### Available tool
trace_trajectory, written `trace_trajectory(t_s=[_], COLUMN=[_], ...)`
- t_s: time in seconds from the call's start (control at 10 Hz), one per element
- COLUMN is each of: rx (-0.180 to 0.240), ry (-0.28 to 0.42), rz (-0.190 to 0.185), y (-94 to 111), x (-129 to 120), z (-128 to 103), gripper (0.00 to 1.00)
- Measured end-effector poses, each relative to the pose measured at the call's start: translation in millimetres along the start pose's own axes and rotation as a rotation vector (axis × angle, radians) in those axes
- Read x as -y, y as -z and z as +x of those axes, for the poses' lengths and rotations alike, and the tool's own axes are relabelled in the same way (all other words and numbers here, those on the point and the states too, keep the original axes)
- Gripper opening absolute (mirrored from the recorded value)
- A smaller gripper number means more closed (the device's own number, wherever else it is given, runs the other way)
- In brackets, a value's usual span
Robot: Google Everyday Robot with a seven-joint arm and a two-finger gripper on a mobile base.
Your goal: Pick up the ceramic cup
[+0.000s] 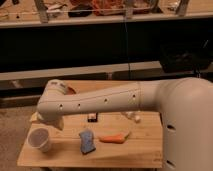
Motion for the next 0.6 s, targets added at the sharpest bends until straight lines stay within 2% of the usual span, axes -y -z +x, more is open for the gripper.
trace_trajectory(t_s=[0.6], rx=[0.049], ry=[0.076], rz=[-0.023], y=[-22], x=[1], z=[-6], gripper=[0.8])
